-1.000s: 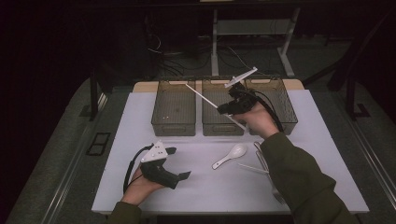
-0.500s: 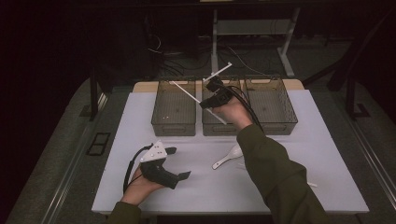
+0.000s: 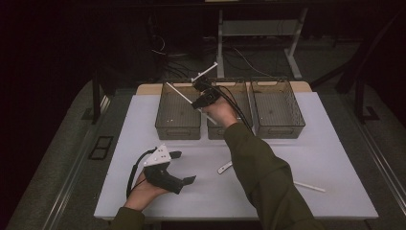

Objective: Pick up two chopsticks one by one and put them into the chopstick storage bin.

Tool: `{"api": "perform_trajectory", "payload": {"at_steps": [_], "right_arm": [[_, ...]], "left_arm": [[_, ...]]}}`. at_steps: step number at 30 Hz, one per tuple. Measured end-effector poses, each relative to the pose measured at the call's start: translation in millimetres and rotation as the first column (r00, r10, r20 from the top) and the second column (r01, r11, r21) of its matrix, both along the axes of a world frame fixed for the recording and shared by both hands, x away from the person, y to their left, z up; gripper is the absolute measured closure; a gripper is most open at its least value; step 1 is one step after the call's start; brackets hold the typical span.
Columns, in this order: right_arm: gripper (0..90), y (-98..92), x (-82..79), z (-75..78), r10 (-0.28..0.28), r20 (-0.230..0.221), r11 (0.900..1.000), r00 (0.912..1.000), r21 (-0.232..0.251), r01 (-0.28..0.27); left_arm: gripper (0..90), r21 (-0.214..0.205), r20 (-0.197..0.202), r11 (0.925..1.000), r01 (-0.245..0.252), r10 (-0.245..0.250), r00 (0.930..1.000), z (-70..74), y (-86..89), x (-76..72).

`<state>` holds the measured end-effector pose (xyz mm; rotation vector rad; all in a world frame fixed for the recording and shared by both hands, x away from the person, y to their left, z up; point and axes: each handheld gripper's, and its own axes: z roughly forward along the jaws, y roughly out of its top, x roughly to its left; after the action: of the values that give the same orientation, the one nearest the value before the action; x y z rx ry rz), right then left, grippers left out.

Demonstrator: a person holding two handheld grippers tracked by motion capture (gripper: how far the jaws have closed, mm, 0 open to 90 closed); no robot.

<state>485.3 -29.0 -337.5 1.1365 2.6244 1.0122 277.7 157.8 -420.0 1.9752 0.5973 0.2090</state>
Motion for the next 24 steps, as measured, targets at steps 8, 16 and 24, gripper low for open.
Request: {"api": "perform_trajectory", "payload": {"at_steps": [8, 16, 24], "right_arm": [[84.6, 20.0, 10.3, -15.3, -0.047, -0.024, 0.9987, 0.9986, -0.020, 0.047], [83.5, 24.0, 14.9, -21.3, -0.077, -0.038, 0.9968, 0.9963, -0.024, 0.076], [61.1, 20.2, 13.5, -15.6, -0.079, -0.018, 0.9968, 0.9967, 0.002, 0.079]], "left_arm": [[0.0, 0.001, 0.002, 1.0000, 0.009, -0.009, 1.0000, 0.1, -0.1, 0.0], [0.0, -0.002, 0.005, 0.9999, 0.013, -0.013, 0.9999, 0.5, 0.2, 0.2], [0.0, -0.003, 0.007, 0.9999, 0.015, -0.015, 0.9999, 0.6, 0.0, -0.2]]}}
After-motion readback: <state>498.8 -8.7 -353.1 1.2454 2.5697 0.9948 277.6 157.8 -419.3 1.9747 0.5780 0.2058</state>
